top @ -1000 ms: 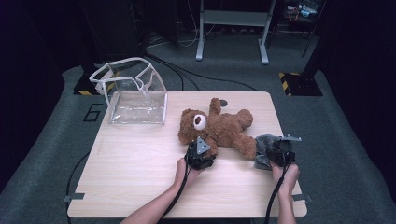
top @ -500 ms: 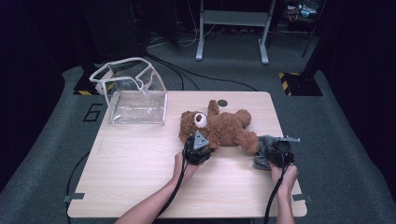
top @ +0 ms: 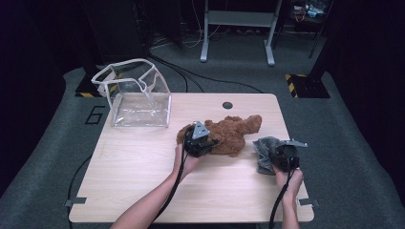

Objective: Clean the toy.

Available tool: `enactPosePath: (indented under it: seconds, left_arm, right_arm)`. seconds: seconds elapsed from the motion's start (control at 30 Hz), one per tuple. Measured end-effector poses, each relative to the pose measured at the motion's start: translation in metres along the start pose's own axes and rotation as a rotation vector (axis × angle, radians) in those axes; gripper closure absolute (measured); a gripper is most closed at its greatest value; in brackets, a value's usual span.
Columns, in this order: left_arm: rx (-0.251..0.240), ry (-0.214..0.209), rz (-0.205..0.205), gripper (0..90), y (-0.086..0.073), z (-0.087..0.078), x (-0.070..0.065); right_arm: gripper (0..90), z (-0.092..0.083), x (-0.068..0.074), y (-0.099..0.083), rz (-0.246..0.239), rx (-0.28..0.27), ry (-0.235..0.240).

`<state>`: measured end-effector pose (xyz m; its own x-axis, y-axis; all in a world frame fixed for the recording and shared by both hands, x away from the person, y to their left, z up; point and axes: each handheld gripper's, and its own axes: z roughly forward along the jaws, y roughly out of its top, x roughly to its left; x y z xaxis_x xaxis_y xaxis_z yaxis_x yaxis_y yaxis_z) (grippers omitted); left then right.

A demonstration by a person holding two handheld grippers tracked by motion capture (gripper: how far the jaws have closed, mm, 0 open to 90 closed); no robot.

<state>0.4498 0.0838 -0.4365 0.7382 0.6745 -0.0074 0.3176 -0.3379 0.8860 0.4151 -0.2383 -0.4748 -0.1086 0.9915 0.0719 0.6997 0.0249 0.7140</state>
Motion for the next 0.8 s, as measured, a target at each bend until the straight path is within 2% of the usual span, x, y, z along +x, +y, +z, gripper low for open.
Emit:
enactPosePath:
  seconds: [0.17,0.33,0.43,0.57,0.6,0.67,0.73,0.8]
  left_arm:
    - [0.019,0.014,-0.023,69.5,0.005,0.002,0.01]
    - [0.026,0.015,-0.042,68.9,0.008,0.005,0.016]
    - [0.031,0.013,-0.043,67.7,0.01,0.007,0.018]
    - [0.045,0.001,-0.049,65.3,0.012,0.01,0.021]
    - [0.047,-0.001,-0.056,64.8,0.012,0.01,0.021]
    - [0.052,0.007,-0.042,63.7,0.012,0.01,0.022]
    - [0.061,0.02,-0.034,61.2,0.012,0.009,0.024]
    - [0.073,0.024,-0.042,57.2,0.011,0.008,0.028]
  right_arm:
    - [76.4,-0.017,0.028,0.013,-0.048,-0.078,0.055]
    - [76.6,-0.039,0.065,0.033,-0.115,-0.17,0.119]
    - [76.7,-0.044,0.091,0.048,-0.163,-0.198,0.156]
    - [76.7,-0.032,0.128,0.067,-0.229,-0.194,0.188]
    - [76.7,-0.024,0.138,0.072,-0.248,-0.189,0.208]
    - [76.7,-0.012,0.15,0.076,-0.272,-0.159,0.208]
    - [77.0,0.001,0.158,0.079,-0.287,-0.132,0.179]
    - [77.3,0.015,0.157,0.08,-0.266,-0.102,0.178]
